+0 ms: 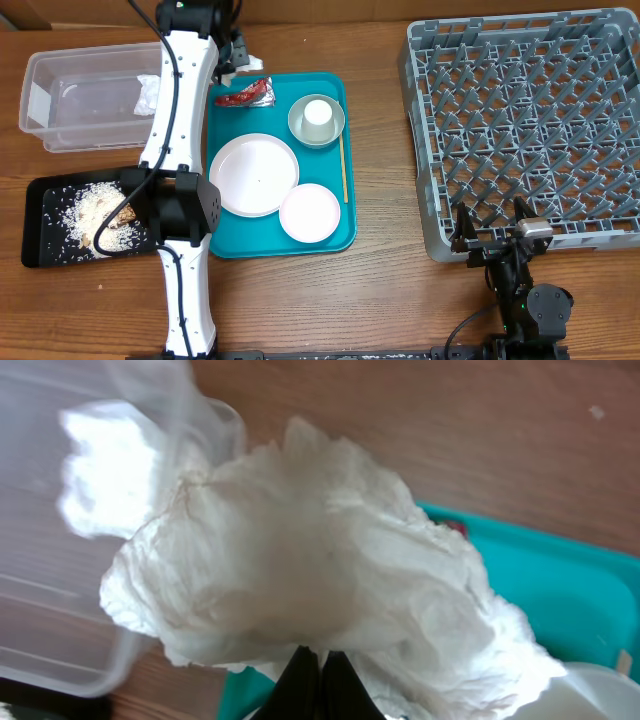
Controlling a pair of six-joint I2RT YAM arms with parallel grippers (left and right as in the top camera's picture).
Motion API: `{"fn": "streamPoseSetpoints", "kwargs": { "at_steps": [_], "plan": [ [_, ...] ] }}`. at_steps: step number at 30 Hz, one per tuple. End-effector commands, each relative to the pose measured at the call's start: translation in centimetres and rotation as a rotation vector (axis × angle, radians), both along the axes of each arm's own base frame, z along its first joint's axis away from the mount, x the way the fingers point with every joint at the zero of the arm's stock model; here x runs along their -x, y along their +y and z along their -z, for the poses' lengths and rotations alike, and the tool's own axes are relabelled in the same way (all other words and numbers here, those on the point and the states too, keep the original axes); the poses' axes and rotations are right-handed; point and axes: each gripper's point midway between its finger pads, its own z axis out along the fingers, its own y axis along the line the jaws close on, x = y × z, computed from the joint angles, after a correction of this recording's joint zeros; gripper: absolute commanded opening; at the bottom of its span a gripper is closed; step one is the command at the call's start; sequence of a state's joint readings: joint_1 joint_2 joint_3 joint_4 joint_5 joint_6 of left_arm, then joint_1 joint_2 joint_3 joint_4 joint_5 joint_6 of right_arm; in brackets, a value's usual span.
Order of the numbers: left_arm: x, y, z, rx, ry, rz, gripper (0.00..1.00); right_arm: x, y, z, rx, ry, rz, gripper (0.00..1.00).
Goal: Sort waste into correct bins and load items into the dishwasher
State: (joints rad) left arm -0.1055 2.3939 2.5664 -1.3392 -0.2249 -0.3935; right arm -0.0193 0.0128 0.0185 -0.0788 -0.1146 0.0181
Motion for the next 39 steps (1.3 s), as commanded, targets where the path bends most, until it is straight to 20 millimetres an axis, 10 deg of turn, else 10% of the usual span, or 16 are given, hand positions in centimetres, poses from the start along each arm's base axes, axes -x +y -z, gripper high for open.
{"fn": "streamPoseSetpoints", "kwargs": {
  "at_steps": [1, 10, 17, 19, 27, 39],
  "plan": [
    [-0.6, 4.4, -2.7, -0.105, -0.081, -0.100, 0.05, 0.0, -0.2, 0.2, 0.007, -0.004, 0.011, 1.00],
    [-0.8, 13.6, -3.5, -0.098, -0.150, -0.290, 0.10, 0.0, -0.2, 0.2, 0.007, -0.004, 0.011, 1.00],
    [0.9, 19.4, -2.6, -0.077, -0.122, -0.390, 0.98, 0.0, -0.2, 0.2, 0.007, -0.004, 0.011, 1.00],
    [1.3, 19.9, -1.7, -0.047, -0.092, -0.395, 1.00, 0.0, -0.2, 0.2, 0.007, -0.004, 0.011, 1.00],
    [1.9, 16.4, 1.9, 0.171, 0.017, -0.317, 0.88, 0.0, -0.2, 0.2, 0.007, -0.004, 0.011, 1.00],
    [-0.6, 5.3, -0.9, 0.467, -0.049, -0.066, 0.73, 0.0, -0.2, 0.2, 0.007, -0.004, 0.011, 1.00]
  ]
}}
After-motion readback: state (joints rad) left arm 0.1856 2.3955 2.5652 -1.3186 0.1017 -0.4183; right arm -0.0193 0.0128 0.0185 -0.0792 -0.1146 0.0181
